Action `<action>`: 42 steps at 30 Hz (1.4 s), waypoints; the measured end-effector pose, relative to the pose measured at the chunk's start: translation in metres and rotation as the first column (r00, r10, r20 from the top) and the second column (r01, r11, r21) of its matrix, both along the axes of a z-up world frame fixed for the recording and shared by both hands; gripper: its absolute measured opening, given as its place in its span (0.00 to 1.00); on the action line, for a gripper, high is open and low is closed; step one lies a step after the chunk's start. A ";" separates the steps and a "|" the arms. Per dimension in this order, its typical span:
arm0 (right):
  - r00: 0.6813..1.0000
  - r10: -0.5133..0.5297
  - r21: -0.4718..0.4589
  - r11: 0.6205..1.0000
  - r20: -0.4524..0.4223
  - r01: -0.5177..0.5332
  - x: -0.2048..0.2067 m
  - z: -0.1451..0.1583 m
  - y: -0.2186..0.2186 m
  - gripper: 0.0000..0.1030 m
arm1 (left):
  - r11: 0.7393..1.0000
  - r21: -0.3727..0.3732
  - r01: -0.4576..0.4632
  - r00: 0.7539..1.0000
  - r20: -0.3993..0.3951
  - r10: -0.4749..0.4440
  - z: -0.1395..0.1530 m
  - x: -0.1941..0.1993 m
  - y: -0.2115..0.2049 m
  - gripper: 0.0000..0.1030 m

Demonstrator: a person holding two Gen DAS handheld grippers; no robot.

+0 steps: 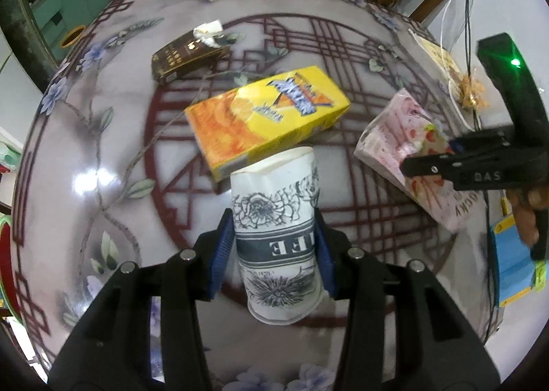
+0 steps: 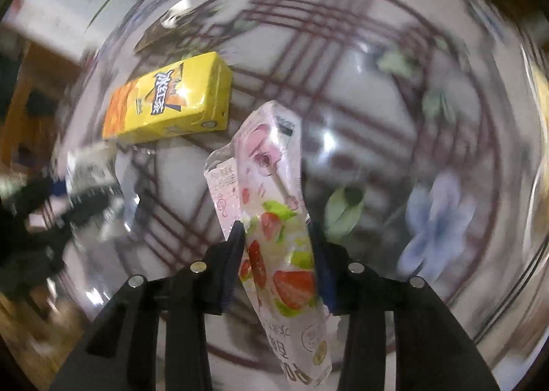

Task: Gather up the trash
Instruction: 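Grasp the white-black paper cup with the left tool while the right tool grasps the pink strawberry bag, then carry the paper cup and strawberry bag over to the red bucket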

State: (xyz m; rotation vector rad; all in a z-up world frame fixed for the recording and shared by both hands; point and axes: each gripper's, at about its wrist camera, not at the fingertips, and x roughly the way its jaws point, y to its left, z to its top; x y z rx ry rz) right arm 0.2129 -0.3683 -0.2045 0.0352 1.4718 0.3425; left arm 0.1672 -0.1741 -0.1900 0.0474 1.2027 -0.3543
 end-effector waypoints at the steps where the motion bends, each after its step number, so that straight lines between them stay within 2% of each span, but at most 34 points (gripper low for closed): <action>1: 1.000 -0.026 0.010 1.000 -0.001 0.026 -0.008 -0.002 0.003 0.51 | 1.000 0.007 -0.005 1.000 -0.005 0.005 -0.003 -0.001 0.002 0.42; 2: 0.999 -0.035 0.008 0.999 0.005 0.035 -0.014 -0.003 0.005 0.62 | 1.000 0.016 -0.010 1.000 -0.009 0.010 -0.005 -0.002 0.005 0.42; 4: 0.999 -0.040 -0.008 0.999 0.027 0.040 -0.027 -0.004 0.013 0.69 | 0.999 0.028 -0.018 1.000 -0.016 0.018 -0.009 -0.003 0.008 0.43; 5: 0.999 -0.040 -0.013 0.999 0.037 0.041 -0.032 -0.005 0.015 0.69 | 0.999 0.035 -0.023 1.000 -0.017 0.023 -0.011 -0.003 0.010 0.44; 7: 0.997 -0.046 -0.033 0.998 0.062 0.048 -0.040 -0.004 0.019 0.70 | 0.999 0.040 -0.034 0.999 -0.018 0.035 -0.013 -0.004 0.014 0.58; 10: 0.992 -0.099 -0.034 0.994 0.079 0.102 -0.055 -0.003 0.020 0.70 | 0.998 0.037 -0.052 0.998 -0.031 0.053 -0.017 -0.002 0.018 0.63; 11: 0.990 -0.114 -0.023 0.993 0.081 0.116 -0.055 -0.003 0.016 0.63 | 0.998 0.037 -0.053 0.998 -0.039 0.054 -0.019 -0.002 0.018 0.63; 12: 0.988 -0.126 -0.016 0.992 0.091 0.128 -0.054 -0.001 0.010 0.53 | 0.998 0.041 -0.053 0.997 -0.049 0.055 -0.021 -0.002 0.018 0.54; 13: 0.986 -0.134 -0.012 0.991 0.095 0.135 -0.056 -0.001 0.005 0.47 | 0.998 0.043 -0.050 0.997 -0.057 0.052 -0.022 -0.002 0.018 0.40; 16: 0.976 -0.169 -0.021 0.985 0.140 0.173 -0.068 0.009 -0.004 0.46 | 0.998 0.029 -0.047 0.998 -0.031 0.048 -0.014 -0.004 0.017 0.40; 20: 0.947 -0.203 -0.040 0.975 0.249 0.219 -0.084 0.038 -0.006 0.46 | 1.000 0.010 -0.024 0.999 0.026 0.023 0.007 -0.007 0.014 0.40; 28: 0.893 -0.203 -0.047 0.969 0.400 0.242 -0.099 0.088 0.028 0.46 | 1.000 -0.011 0.007 0.996 0.094 -0.006 0.040 -0.027 0.015 0.40; 35: 0.869 -0.189 -0.036 0.973 0.457 0.230 -0.107 0.108 0.057 0.46 | 1.000 -0.031 -0.003 0.988 0.157 0.008 0.065 -0.047 0.028 0.40; 42: 0.861 -0.166 -0.033 0.978 0.481 0.207 -0.126 0.120 0.075 0.46 | 0.998 -0.048 -0.040 0.981 0.190 0.048 0.080 -0.066 0.050 0.40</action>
